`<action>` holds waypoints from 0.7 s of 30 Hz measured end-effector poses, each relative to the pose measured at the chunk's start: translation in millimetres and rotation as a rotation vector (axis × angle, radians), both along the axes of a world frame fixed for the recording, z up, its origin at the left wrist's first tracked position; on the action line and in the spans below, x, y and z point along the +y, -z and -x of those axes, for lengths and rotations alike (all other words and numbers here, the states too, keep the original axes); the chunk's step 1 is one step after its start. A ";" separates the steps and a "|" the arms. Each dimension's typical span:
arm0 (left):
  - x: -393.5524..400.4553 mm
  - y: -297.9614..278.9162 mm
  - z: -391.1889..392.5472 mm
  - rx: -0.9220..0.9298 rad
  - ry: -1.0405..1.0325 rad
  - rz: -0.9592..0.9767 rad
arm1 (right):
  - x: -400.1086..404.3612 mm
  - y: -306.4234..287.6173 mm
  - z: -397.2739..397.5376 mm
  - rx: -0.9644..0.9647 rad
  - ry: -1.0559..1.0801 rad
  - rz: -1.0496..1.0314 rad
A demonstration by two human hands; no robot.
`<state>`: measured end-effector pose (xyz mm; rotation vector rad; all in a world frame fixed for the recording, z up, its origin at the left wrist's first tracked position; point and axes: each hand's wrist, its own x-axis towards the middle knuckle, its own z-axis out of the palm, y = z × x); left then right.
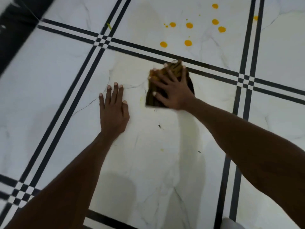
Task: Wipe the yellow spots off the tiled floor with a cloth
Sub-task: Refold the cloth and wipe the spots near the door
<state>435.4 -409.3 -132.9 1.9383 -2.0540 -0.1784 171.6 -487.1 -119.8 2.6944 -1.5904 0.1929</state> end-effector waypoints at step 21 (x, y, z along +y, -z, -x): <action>-6.6 4.3 -11.9 -0.052 -0.041 -0.011 | 192.2 -19.7 -33.1 -0.155 0.491 -0.157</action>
